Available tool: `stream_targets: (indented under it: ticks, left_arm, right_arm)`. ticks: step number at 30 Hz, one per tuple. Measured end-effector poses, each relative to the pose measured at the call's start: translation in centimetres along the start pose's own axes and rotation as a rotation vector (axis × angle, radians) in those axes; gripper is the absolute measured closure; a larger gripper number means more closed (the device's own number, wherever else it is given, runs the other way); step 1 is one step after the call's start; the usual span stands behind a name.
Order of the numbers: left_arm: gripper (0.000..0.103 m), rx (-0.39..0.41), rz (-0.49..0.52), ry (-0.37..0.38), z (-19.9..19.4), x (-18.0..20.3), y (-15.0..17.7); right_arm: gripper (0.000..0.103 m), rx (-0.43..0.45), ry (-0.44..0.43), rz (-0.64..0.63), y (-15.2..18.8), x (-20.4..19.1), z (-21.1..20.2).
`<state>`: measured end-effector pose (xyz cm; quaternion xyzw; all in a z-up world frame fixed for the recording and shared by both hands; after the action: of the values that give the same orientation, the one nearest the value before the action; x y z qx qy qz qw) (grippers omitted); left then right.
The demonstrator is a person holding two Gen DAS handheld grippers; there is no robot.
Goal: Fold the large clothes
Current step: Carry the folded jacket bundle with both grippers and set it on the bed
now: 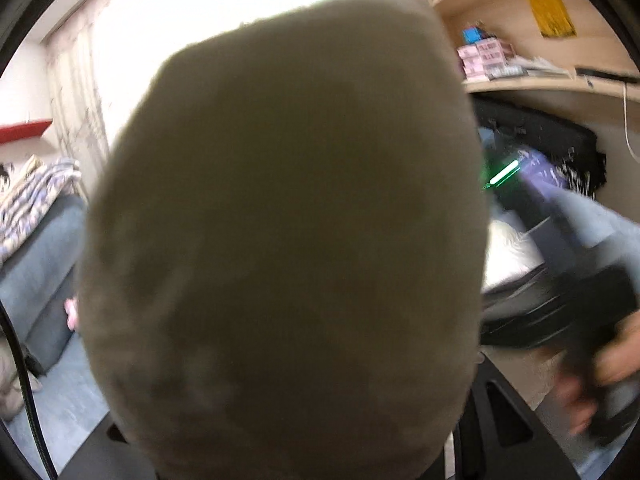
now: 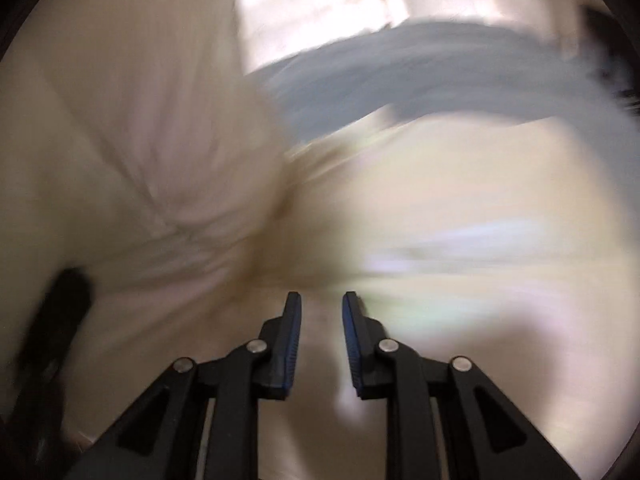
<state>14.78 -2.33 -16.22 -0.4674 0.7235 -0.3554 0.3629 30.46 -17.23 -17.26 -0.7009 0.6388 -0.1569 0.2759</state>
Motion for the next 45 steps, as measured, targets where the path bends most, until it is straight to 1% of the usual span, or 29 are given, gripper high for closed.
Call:
stream_targets:
  ticks: [1,2,4,8,9,11,13,14,15,16,17,18,21,23,24,25,26,27,28,30,32,34,36,38,39,41,42,44,45]
  left_arm:
    - [0.074,-0.009,0.022,-0.004,-1.2,0.0,0.9]
    - [0.074,-0.02,0.043,-0.005,-0.9,0.6,1.0]
    - [0.073,-0.052,0.101,-0.01,-0.1,2.2,1.1]
    - [0.072,-0.128,0.237,-0.003,2.2,6.4,2.2]
    - [0.071,-0.159,0.297,-0.004,3.2,8.0,3.0]
    - [0.069,-0.199,0.399,-0.016,4.7,10.3,4.6]
    - [0.066,-0.204,0.493,-0.053,5.7,12.3,5.9]
    - [0.065,-0.201,0.531,-0.071,6.0,12.9,6.3]
    - [0.065,-0.195,0.573,-0.091,6.0,13.6,7.1]
    - [0.065,-0.187,0.605,-0.104,5.9,14.1,7.8]
    - [0.065,-0.18,0.627,-0.113,5.9,14.3,8.3]
    - [0.065,-0.175,0.643,-0.121,5.9,14.2,8.7]
    - [0.062,-0.159,0.683,-0.148,6.0,13.9,9.2]
    - [0.057,-0.151,0.677,-0.138,6.1,13.4,9.4]
    - [0.05,-0.149,0.665,-0.118,5.8,13.0,9.6]
    - [0.046,-0.15,0.655,-0.098,6.1,13.6,8.9]
    - [0.038,-0.152,0.641,-0.069,5.3,14.2,8.9]
    - [0.029,-0.156,0.62,-0.023,4.6,14.4,9.1]
    - [0.023,-0.16,0.602,0.013,4.6,14.0,8.7]
    - [0.007,-0.167,0.558,0.108,3.6,13.4,8.8]
    - [0.001,-0.183,0.528,0.218,2.5,13.3,8.7]
    - [0.001,-0.19,0.51,0.3,1.0,13.3,9.3]
    - [0.001,-0.184,0.493,0.354,-0.2,13.1,9.9]
    - [0.001,-0.178,0.449,0.409,-1.9,12.8,9.5]
    - [0.001,-0.178,0.423,0.436,-2.4,13.9,8.5]
    - [0.001,-0.174,0.362,0.485,-4.1,13.2,7.7]
    - [0.001,-0.171,0.336,0.505,-4.9,13.9,7.0]
    - [0.001,-0.163,0.269,0.536,-6.6,12.3,6.7]
    - [0.001,-0.161,0.243,0.54,-7.4,11.6,6.4]
  right_arm:
    - [0.075,0.027,0.048,0.039,0.0,2.2,-1.0]
    - [0.074,0.048,0.108,0.105,0.4,5.2,-2.1]
    - [0.074,0.059,0.181,0.235,1.8,10.5,-3.7]
    - [0.074,0.061,0.237,0.4,4.8,16.8,-5.2]
    - [0.074,0.054,0.256,0.431,5.4,18.0,-5.2]
    - [0.074,0.044,0.28,0.485,6.3,20.1,-4.8]
    - [0.074,0.031,0.296,0.533,7.5,21.7,-4.9]
    - [0.074,0.025,0.3,0.56,6.8,22.7,-3.9]
    - [0.074,0.023,0.306,0.58,7.1,23.5,-3.8]
    - [0.074,0.02,0.309,0.595,7.4,24.2,-3.6]
    - [0.074,0.018,0.304,0.606,9.6,23.8,-4.5]
    - [0.074,0.016,0.295,0.615,10.3,23.4,-4.6]
    - [0.074,0.002,0.291,0.62,10.8,23.4,-4.5]
    - [0.074,0.003,0.298,0.612,10.9,23.4,-4.1]
    - [0.074,0.008,0.299,0.609,10.9,23.4,-4.2]
    - [0.074,0.011,0.299,0.607,10.7,23.7,-3.9]
    - [0.074,0.014,0.298,0.606,10.7,23.8,-3.9]
    - [0.074,0.016,0.298,0.607,10.7,23.8,-3.9]
    - [0.074,0.017,0.297,0.608,10.6,23.9,-3.8]
    - [0.074,0.023,0.298,0.609,10.5,24.0,-3.9]
    - [0.074,0.033,0.302,0.606,10.6,23.7,-4.3]
    - [0.074,0.046,0.301,0.599,10.4,23.5,-4.6]
    - [0.074,0.059,0.306,0.59,10.2,23.3,-5.0]
    - [0.074,0.073,0.305,0.586,9.9,23.0,-5.5]
    - [0.074,0.08,0.3,0.586,9.7,22.8,-5.8]
    - [0.073,0.094,0.291,0.585,9.3,22.4,-6.5]
    - [0.072,0.105,0.28,0.582,8.9,22.0,-7.0]
    - [0.063,0.127,0.268,0.558,8.3,21.3,-8.0]
    - [0.061,0.138,0.269,0.533,8.0,20.8,-8.5]
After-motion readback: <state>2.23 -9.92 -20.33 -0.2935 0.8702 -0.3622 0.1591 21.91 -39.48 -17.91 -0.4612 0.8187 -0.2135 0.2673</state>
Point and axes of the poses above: each gripper's, at about its wrist camera, not at the fingertips, and z roughly the way its jaws point, x to its right, y to its underside, the point moved 10 cm from there along z, roughly the way its jaws point, and after that the axes turned 14 degrees about y, right-handed, at the moved point
